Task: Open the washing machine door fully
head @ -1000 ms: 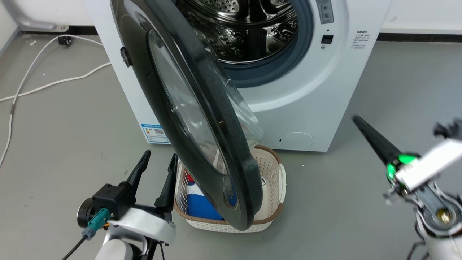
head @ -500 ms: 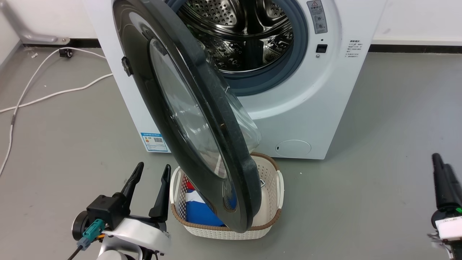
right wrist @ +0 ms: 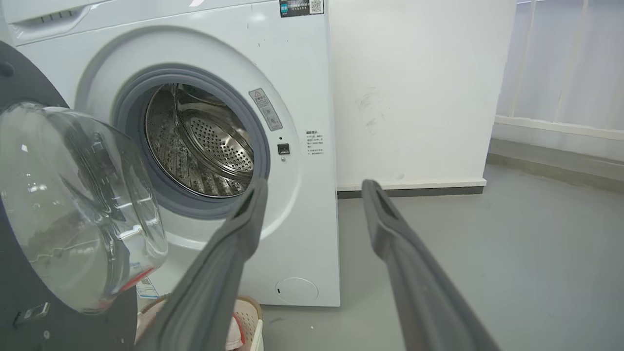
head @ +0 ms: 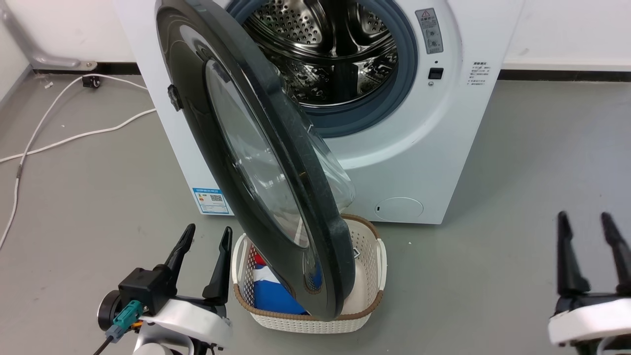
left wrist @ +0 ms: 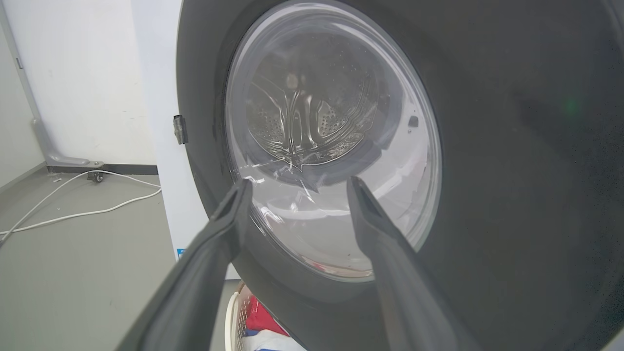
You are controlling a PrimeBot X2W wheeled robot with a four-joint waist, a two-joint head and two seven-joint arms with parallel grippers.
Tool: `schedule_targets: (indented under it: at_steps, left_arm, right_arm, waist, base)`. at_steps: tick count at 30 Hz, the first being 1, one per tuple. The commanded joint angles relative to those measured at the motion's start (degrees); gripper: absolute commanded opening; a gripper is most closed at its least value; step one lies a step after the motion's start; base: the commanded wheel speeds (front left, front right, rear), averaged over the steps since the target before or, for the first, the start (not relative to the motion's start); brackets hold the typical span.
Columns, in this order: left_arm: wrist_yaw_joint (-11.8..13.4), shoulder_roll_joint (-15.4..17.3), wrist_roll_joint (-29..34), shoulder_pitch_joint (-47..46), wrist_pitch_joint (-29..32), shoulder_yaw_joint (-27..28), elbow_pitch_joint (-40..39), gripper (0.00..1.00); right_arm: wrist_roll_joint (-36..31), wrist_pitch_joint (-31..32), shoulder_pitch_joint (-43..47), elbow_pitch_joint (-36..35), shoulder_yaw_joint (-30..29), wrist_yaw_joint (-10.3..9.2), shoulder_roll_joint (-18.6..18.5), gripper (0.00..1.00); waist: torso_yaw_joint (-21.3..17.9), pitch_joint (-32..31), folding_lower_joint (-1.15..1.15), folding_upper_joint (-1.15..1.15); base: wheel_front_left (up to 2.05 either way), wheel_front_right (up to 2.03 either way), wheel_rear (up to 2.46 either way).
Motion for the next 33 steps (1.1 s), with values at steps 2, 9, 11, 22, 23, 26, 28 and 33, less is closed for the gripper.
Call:
schedule_targets:
  at_steps: [2,9,11,22,23,26,28,33]
  left_arm:
    - [0.0,0.0,0.2,0.5,-0.3,0.2,0.1,1.00]
    - [0.0,0.0,0.6,0.4,-0.3,0.6,0.8,1.00]
    - [0.0,0.0,0.6,0.5,-0.3,0.8,1.0,1.00]
    - [0.0,0.1,1.5,0.8,-0.3,1.4,2.4,1.00]
    - [0.0,0.1,1.5,0.8,-0.3,1.5,2.5,1.00]
    - [0.0,0.0,1.6,0.8,-0.3,1.7,2.8,1.00]
    - [0.0,0.0,1.7,0.7,-0.3,1.8,2.9,1.00]
    - [0.0,-0.1,1.6,0.2,-0.3,1.9,3.4,0.00]
  right_arm:
    - [-3.4,0.7,2.1,-1.1,1.6,-0.01,1.0,1.00]
    - [-8.9,0.4,5.5,0.9,4.3,-0.01,2.4,1.00]
    - [-8.5,-0.2,5.7,2.0,4.6,-0.01,2.7,1.00]
    - [-8.8,-2.1,3.8,3.9,4.7,-0.01,2.7,1.00]
    - [-8.8,-2.0,3.7,3.8,4.7,-0.01,2.7,1.00]
    - [-9.1,-1.8,3.7,3.4,4.8,-0.01,2.7,1.00]
    - [-9.3,-1.6,3.8,3.2,4.9,-0.01,2.6,1.00]
    - [-9.5,-1.1,3.9,2.9,5.3,-0.01,2.6,1.00]
  waist:
    - [0.1,-0.2,0.00,0.00]
    - [0.1,-0.6,0.00,0.00]
    - [0.0,-0.7,0.00,0.00]
    - [-0.7,-0.9,0.00,0.00]
    - [-0.8,-1.0,0.00,0.00]
    - [-0.9,-1.1,0.00,0.00]
    - [-0.8,-1.1,0.00,0.00]
    - [-0.8,-1.1,0.00,0.00]
  base:
    - [0.00,0.00,0.00]
    - [0.00,0.00,0.00]
    - [0.00,0.00,0.00]
    - [0.00,0.00,0.00]
    - [0.00,0.00,0.00]
    - [0.00,0.00,0.00]
    - [0.00,0.00,0.00]
    - [0.00,0.00,0.00]
